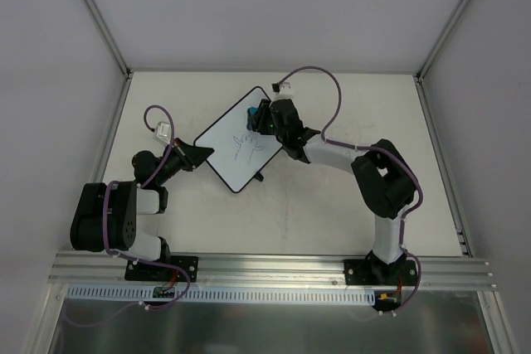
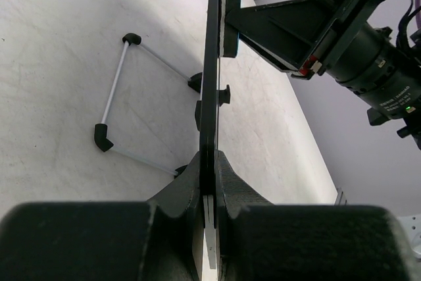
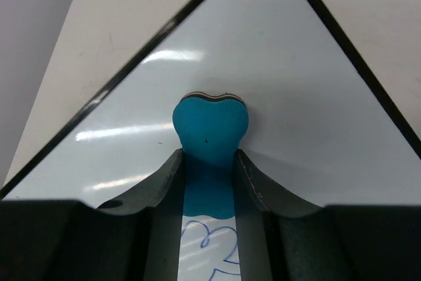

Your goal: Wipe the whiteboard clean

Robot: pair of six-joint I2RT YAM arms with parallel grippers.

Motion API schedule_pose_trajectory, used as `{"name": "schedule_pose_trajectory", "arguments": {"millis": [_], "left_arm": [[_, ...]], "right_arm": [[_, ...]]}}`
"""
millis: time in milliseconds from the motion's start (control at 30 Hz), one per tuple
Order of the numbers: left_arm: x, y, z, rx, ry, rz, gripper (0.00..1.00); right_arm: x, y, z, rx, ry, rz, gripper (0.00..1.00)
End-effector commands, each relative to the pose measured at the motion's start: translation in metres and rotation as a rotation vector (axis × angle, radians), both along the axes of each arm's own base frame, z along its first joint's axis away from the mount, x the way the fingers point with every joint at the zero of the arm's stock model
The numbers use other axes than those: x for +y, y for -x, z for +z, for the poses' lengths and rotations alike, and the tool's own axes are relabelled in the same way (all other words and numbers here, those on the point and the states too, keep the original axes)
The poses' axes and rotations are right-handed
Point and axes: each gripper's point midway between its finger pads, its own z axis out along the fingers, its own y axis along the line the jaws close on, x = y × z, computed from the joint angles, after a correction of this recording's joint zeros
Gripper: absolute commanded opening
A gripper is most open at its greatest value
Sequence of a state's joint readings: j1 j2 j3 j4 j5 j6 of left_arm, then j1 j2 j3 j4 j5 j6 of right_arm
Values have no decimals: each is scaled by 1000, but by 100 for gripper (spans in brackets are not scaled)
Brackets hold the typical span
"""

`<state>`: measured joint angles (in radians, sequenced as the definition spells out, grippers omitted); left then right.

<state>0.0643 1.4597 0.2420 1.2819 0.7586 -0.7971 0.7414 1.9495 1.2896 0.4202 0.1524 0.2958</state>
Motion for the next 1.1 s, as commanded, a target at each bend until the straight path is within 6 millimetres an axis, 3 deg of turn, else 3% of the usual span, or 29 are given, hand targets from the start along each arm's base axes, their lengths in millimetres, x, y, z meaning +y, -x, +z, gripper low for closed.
{"name": "schedule_pose_trajectory", "arguments": {"millis": [0,400,600,900,1067], "left_arm": [[-2,1,65,-425,-91,-10,0],[-2,2,62,-419,-96,-15,0],[-2,2,62,-421,-105,-12,0],[-2,1,62,-414,-104,-17,0],[-2,-1,62,-408,-100,-19,0]], "right_arm": [[-33,12,-39,113,60,-100,0],[-85,31,-82,271,54,-234,0],[-97,32,-100,346,-4,-253,0],[-77,34,-93,326,-31,-171,0],[-55,37,-74,246,15,-103,0]]}}
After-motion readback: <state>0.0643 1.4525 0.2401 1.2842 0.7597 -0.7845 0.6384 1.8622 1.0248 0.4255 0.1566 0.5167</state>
